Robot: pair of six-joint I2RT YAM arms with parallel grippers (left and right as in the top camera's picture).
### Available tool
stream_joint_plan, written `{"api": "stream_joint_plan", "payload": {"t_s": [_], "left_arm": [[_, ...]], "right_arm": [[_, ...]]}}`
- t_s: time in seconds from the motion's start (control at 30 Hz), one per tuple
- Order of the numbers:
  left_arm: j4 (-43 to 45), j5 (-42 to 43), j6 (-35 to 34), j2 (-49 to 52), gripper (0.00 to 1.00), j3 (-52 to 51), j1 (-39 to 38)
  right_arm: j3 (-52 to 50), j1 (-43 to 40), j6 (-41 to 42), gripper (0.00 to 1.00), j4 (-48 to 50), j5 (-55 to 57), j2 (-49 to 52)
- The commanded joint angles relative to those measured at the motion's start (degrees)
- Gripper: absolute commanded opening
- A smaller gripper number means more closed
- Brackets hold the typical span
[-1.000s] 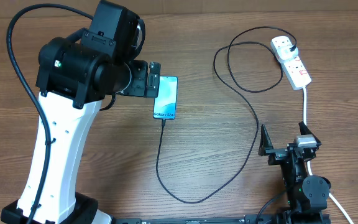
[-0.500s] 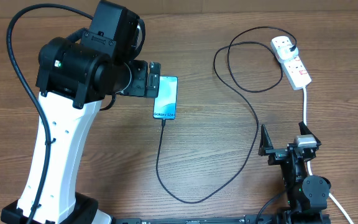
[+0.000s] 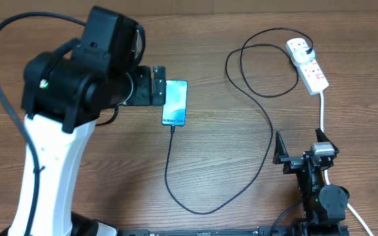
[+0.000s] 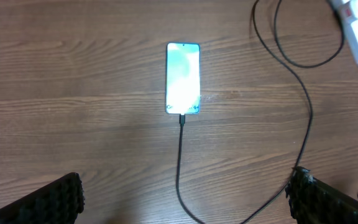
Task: Plug charger to phone and switch on socket
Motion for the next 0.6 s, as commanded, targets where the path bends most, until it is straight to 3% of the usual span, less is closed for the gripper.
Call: {"api": "stream_joint_plan", "payload": {"t_s": [0.0,0.3,0.57], "left_arm": [[0.0,0.0,0.7,-3.0,1.00,0.0,0.1],[0.1,-1.2,1.1,-6.3,1.00,-1.9,0.5],[5.2,1.6,1.1,-12.0,1.00,-13.9,5.0]], "right_arm": [[-0.6,-0.2,0.3,1.00,0.3,0.0,-0.6],[-0.6,-0.2,0.3,1.00,0.3,0.0,-0.6],[-0.6,-0.2,0.3,1.00,0.3,0.0,-0.6]]}}
